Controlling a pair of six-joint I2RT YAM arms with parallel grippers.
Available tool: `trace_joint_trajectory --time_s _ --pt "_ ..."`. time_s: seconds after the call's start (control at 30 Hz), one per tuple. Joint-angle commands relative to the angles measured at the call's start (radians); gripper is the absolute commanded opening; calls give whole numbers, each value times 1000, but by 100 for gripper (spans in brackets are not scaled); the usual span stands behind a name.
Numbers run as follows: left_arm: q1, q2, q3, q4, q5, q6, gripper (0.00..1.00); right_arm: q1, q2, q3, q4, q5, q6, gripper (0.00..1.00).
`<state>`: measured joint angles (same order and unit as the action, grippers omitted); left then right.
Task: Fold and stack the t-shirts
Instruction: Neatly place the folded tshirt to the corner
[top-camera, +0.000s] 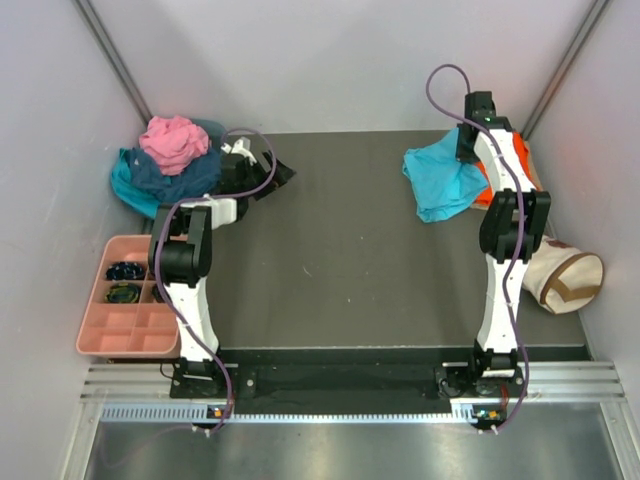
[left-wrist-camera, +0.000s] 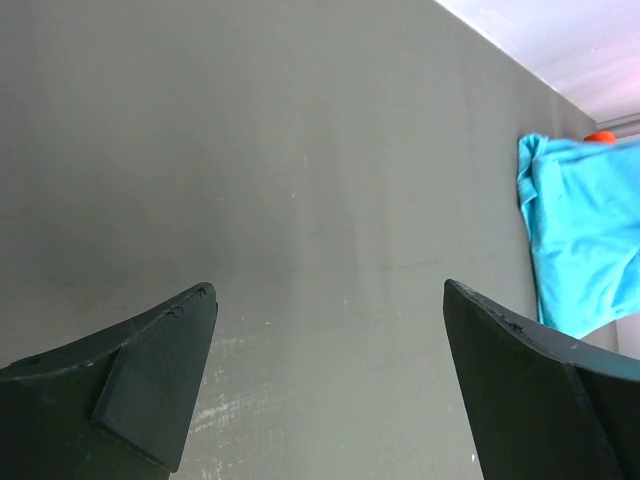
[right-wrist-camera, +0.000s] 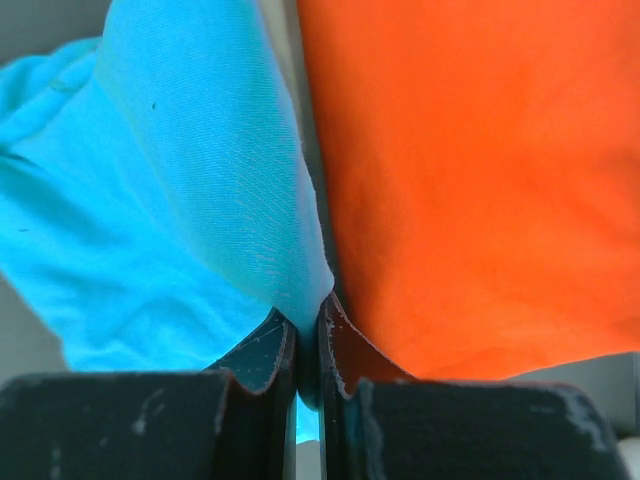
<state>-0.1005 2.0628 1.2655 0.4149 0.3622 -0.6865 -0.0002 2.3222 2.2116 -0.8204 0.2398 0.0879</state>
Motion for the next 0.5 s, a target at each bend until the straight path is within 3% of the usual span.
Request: trace_joint_trajectory --time_s 0.0,0.47 --pt "2 8 -14 58 29 -5 99 -20 -47 83 70 -26 -1 0" --pt "2 8 -41 59 26 10 99 -73 -106 123 99 -24 32 0"
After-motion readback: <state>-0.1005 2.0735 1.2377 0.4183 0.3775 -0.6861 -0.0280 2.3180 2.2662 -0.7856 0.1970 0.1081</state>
